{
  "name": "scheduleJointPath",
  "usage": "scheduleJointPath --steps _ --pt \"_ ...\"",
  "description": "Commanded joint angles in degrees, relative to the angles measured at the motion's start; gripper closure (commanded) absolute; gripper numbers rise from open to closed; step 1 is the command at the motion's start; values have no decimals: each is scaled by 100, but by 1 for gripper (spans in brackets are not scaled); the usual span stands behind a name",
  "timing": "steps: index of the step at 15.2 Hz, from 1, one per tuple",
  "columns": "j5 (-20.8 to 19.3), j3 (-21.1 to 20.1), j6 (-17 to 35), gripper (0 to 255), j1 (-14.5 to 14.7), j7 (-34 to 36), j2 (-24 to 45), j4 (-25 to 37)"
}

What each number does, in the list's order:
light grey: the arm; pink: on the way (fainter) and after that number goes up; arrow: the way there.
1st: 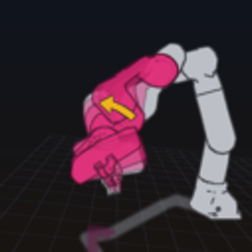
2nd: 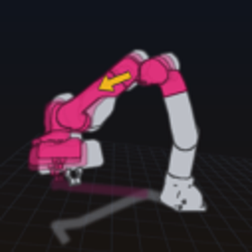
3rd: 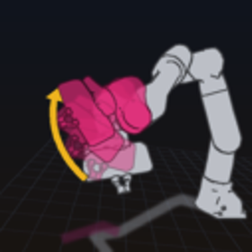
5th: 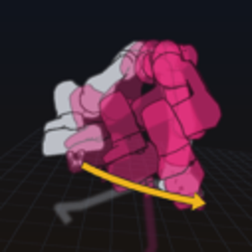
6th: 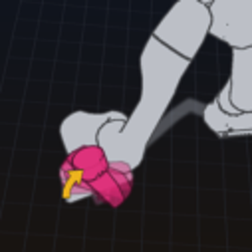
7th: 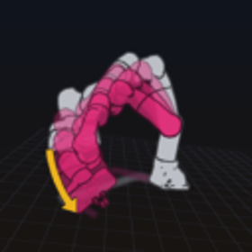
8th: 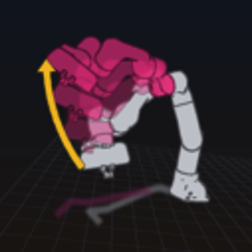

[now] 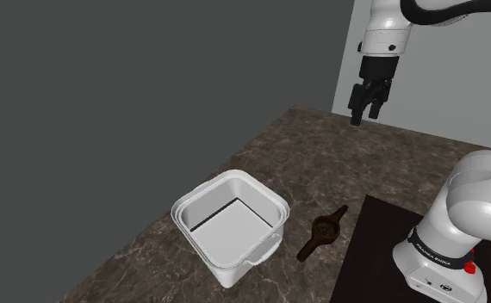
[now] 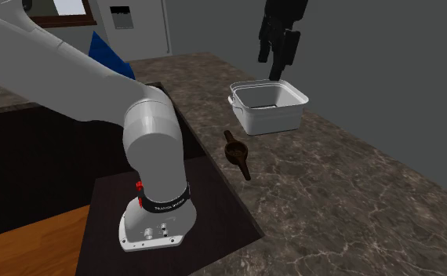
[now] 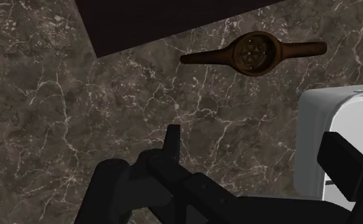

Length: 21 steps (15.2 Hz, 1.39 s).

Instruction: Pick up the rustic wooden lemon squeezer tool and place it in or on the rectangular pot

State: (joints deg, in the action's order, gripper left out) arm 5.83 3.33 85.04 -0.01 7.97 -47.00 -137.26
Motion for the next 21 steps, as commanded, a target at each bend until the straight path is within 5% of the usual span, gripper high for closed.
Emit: scheduleJointPath --steps 1,12,21 --pt "0 0 0 0 0 0 0 0" --pt "899 -1377 1898 0 83 1731 -614 -2117" --pt "1925 -2878 4042 0 385 3217 353 -3013"
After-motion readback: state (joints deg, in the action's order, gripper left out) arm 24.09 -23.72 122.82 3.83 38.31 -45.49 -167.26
